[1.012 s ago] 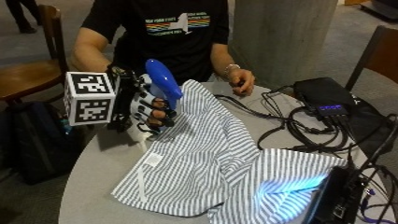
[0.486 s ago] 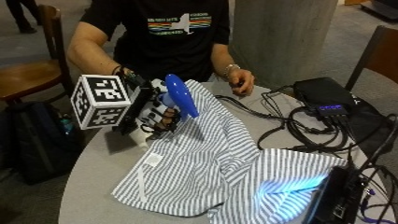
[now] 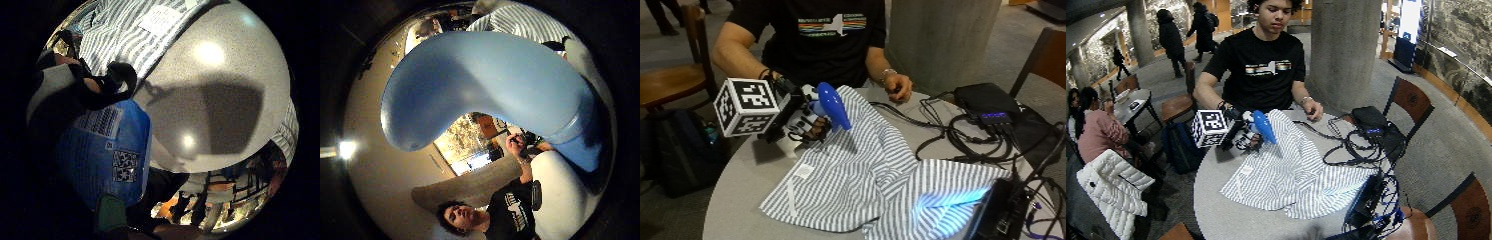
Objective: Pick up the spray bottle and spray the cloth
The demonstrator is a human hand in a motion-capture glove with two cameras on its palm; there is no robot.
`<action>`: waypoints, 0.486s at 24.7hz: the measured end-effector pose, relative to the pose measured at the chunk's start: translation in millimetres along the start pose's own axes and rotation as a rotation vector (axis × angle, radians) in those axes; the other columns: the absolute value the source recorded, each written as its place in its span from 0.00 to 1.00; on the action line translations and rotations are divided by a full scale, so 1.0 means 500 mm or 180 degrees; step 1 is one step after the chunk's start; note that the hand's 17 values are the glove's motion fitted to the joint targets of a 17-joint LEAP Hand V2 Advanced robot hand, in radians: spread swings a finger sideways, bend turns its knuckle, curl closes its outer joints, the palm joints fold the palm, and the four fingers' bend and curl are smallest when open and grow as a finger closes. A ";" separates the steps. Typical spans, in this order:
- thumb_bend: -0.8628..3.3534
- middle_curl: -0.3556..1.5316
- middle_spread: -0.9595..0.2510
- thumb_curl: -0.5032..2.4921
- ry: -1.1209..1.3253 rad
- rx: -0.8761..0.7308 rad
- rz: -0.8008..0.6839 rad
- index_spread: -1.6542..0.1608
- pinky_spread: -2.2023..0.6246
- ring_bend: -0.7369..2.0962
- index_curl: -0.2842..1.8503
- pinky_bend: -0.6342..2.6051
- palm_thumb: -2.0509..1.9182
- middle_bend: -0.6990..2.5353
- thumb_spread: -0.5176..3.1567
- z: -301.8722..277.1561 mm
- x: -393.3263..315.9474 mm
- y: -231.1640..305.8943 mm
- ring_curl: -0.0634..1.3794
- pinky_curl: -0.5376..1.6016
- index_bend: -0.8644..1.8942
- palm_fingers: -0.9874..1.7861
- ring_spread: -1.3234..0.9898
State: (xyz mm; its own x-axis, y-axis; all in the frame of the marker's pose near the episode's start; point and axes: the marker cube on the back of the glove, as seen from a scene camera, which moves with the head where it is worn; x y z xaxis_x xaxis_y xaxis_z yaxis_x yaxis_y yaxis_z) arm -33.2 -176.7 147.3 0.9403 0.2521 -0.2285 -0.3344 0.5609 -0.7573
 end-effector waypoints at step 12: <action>0.20 0.44 0.79 0.38 0.0023 -0.0060 0.0051 0.82 0.87 0.38 0.36 0.32 0.76 0.31 0.33 0.004 0.003 -0.002 0.31 0.40 0.37 0.77 0.58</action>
State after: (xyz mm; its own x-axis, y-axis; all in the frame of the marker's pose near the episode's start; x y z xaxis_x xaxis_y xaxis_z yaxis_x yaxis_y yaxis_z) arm -31.4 -175.6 148.9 0.9353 0.2551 -0.2452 -0.3484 0.5419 -0.7648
